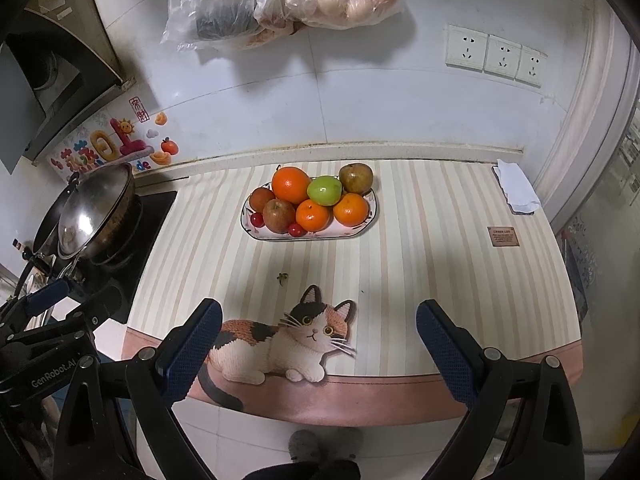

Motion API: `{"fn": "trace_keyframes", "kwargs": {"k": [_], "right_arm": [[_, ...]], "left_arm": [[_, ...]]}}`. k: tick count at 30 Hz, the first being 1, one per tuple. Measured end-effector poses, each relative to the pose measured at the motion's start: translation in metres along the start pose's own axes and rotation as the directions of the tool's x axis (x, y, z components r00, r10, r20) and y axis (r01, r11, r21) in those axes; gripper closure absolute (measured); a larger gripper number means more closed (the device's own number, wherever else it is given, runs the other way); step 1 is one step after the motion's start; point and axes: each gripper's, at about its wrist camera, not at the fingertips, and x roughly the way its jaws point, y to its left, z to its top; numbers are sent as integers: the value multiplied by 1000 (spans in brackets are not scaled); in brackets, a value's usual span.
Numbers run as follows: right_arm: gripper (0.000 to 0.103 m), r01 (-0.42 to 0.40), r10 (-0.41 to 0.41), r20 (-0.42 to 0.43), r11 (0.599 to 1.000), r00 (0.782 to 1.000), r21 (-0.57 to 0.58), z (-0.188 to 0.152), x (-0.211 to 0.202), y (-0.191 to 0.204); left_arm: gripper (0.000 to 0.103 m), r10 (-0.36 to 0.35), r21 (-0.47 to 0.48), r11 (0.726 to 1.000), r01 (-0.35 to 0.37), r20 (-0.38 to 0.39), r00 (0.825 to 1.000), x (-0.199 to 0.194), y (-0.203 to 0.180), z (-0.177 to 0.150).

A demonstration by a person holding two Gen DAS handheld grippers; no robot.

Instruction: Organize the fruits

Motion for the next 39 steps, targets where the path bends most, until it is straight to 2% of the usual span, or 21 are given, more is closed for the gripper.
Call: {"fn": "trace_keyframes", "kwargs": {"k": [39], "right_arm": [[3, -12, 12, -2, 999, 1000, -30, 12, 4, 4]], "left_arm": [[12, -17, 21, 1000, 17, 11, 1000, -1, -1, 5]]}}
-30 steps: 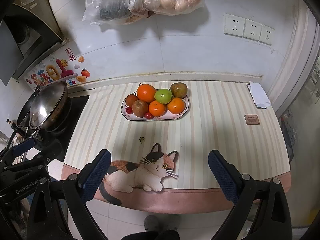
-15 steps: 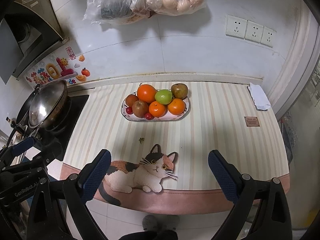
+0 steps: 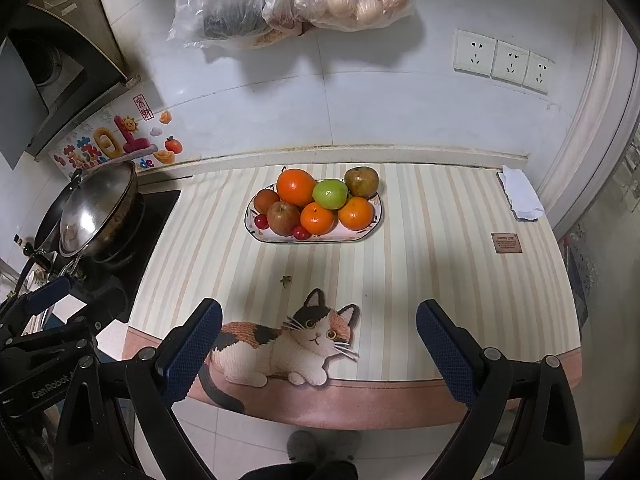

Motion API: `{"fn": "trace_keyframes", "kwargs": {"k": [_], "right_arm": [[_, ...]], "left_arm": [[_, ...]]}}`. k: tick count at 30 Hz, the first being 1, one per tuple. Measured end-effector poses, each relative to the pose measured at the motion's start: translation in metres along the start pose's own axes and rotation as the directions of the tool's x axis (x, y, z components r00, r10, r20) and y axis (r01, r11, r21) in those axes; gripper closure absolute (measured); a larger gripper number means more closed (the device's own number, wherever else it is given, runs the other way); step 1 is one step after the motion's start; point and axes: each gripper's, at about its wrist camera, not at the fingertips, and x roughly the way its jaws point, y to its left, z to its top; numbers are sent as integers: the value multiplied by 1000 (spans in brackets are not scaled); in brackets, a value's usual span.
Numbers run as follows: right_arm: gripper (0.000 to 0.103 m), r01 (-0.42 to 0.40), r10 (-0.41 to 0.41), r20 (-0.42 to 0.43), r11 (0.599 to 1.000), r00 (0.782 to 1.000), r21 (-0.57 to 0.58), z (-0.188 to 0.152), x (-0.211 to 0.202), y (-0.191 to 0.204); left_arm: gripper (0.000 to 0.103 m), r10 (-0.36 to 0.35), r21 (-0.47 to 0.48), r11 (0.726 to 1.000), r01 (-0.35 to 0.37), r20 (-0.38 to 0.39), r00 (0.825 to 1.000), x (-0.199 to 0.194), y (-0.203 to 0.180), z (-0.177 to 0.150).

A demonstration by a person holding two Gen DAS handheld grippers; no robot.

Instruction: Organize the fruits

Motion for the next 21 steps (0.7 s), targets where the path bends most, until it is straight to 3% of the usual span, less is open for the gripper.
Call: {"fn": "trace_keyframes", "kwargs": {"k": [21], "right_arm": [[3, 2, -3, 7, 1000, 1000, 2, -2, -7, -3]], "left_arm": [[12, -5, -6, 1000, 5, 20, 1000, -11, 0, 0]]}}
